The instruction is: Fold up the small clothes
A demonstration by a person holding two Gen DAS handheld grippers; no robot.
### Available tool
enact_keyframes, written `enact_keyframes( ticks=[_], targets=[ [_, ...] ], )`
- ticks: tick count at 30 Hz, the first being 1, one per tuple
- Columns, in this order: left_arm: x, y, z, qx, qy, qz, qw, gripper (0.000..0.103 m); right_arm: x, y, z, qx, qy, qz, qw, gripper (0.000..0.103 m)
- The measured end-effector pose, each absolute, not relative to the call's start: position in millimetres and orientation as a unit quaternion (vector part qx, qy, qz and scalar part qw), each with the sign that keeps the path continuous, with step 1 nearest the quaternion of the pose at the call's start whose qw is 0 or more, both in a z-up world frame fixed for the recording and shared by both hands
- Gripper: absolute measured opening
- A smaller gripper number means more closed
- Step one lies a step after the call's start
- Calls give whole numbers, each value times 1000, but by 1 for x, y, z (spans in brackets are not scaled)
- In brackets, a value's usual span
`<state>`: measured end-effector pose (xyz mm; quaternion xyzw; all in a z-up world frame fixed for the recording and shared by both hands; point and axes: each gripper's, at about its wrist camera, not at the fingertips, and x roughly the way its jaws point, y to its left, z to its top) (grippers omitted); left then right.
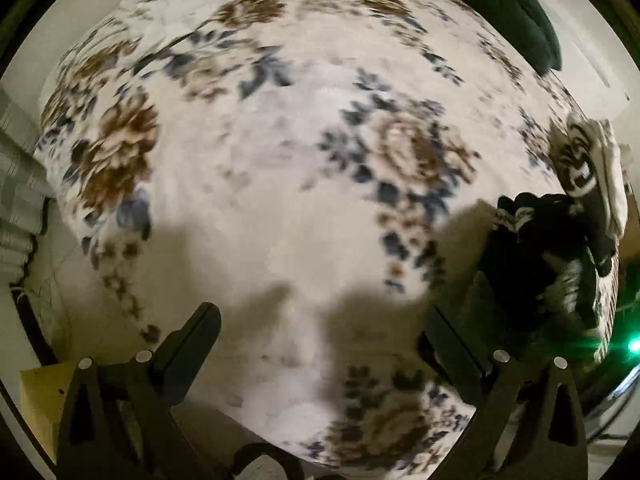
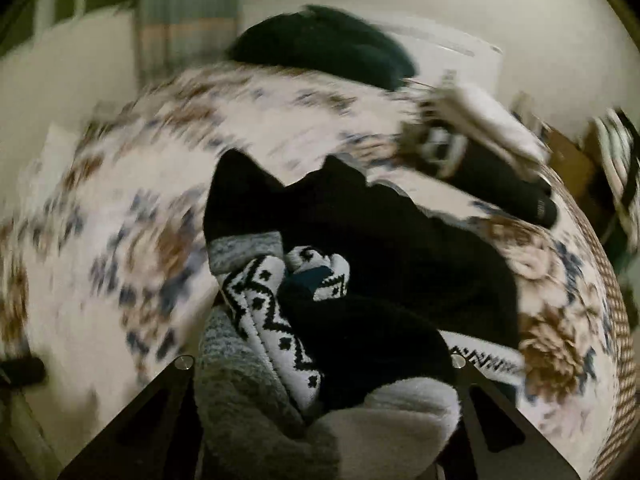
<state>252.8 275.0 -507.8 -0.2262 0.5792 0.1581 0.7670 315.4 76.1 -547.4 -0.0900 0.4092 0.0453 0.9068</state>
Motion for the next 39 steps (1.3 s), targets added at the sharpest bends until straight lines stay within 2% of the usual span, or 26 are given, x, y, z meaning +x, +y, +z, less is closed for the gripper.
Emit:
enact_keyframes(
  ticks=[6, 10, 13, 17, 20, 21, 22, 23, 28, 34, 39],
  targets=[
    [243, 292, -512, -230, 581, 164, 763, 103, 299, 116, -580, -144, 416, 49, 896, 19],
    [244, 291, -508, -239, 576, 156, 766, 103, 307, 113, -584, -137, 437, 54, 887, 29],
    [249, 282, -497, -252, 566, 139, 773, 103, 312, 91, -572, -48, 489, 135, 861, 40],
    [259, 257, -487, -275, 554, 103, 779, 103, 329, 3, -560, 236, 552, 244, 762, 42],
    [267, 228, -483, -297, 549, 71, 778, 103, 335, -49, -544, 308, 555, 242, 733, 48],
    [270, 217, -484, -303, 550, 60, 776, 103, 337, -58, -537, 307, 555, 239, 736, 61],
    [272, 210, -484, -307, 550, 54, 775, 103, 339, -64, -530, 301, 554, 242, 737, 93],
    [274, 203, -485, -310, 551, 49, 774, 103, 342, -65, -526, 296, 557, 250, 735, 103],
    [275, 197, -487, -317, 550, 54, 770, 103, 355, -32, -532, 199, 590, 249, 741, 101],
    [261, 211, -502, -328, 555, 76, 761, 103, 347, -58, -499, 282, 553, 262, 739, 101],
    [271, 178, -511, -363, 552, 42, 749, 103, 345, -126, -483, 241, 567, 137, 776, 101]
  ],
)
